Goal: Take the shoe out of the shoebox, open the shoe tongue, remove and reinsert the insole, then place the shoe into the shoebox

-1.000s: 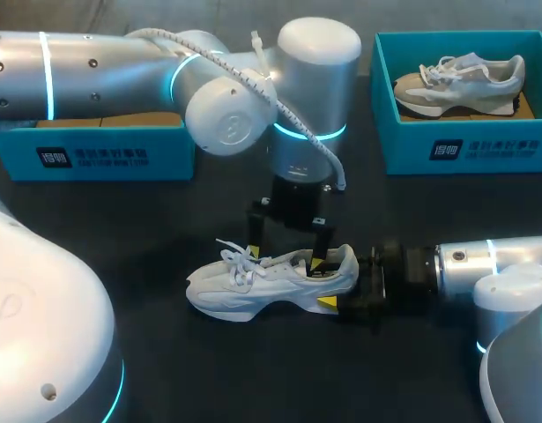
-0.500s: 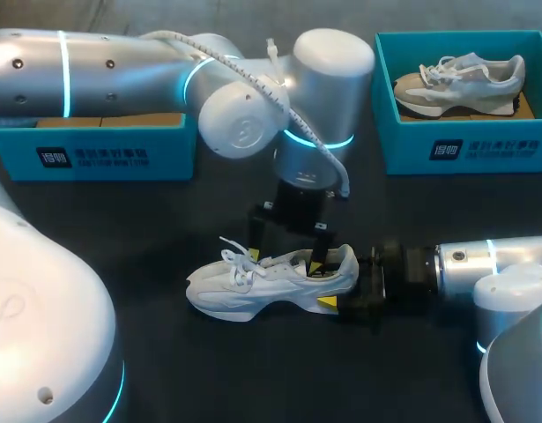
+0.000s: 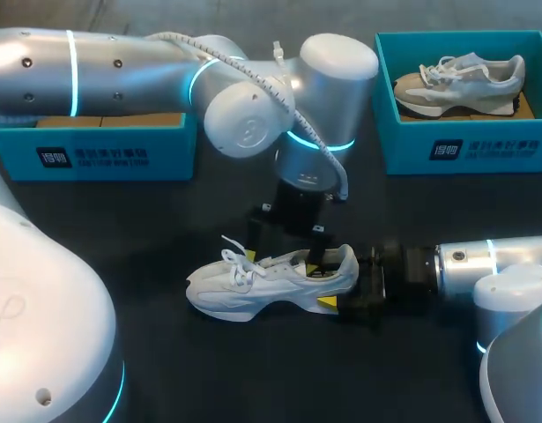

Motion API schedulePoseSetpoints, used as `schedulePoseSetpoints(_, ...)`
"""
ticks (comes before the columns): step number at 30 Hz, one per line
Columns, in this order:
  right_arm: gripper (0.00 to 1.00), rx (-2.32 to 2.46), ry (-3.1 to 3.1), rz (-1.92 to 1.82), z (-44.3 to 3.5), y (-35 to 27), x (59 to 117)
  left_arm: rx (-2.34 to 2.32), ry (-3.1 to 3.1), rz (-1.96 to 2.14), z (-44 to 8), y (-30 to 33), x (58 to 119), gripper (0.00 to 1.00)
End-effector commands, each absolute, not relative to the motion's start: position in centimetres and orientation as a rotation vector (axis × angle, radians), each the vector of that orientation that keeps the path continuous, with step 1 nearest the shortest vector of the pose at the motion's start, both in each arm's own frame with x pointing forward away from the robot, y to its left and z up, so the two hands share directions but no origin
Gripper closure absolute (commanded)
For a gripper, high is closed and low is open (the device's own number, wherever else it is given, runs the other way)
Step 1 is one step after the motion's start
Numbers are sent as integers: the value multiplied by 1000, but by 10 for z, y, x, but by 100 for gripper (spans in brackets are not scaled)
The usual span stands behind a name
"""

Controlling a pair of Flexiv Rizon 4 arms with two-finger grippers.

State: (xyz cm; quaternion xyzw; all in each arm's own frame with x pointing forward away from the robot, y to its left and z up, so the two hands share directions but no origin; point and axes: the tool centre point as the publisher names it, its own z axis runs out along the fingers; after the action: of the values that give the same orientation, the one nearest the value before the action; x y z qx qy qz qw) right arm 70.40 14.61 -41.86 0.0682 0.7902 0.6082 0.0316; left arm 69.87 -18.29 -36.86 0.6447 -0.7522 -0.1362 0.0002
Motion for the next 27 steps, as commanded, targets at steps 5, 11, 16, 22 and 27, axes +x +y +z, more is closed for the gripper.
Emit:
schedulePoseSetpoints(5,100,212,2436,1870,-420,145,703,2046,-2375,-437,-355,-174,692,0)
schedulePoseSetpoints(11,100,212,2436,1870,-420,145,703,2058,-2383,-469,-353,-169,689,0)
schedulePoseSetpoints(16,100,212,2436,1870,-420,145,703,2066,-2382,-479,-351,-164,687,0)
schedulePoseSetpoints(22,100,212,2436,1870,-420,145,703,2087,-2377,-484,-347,-159,687,0)
schedulePoseSetpoints(27,100,212,2436,1870,-420,145,703,2104,-2371,-474,-343,-155,687,0)
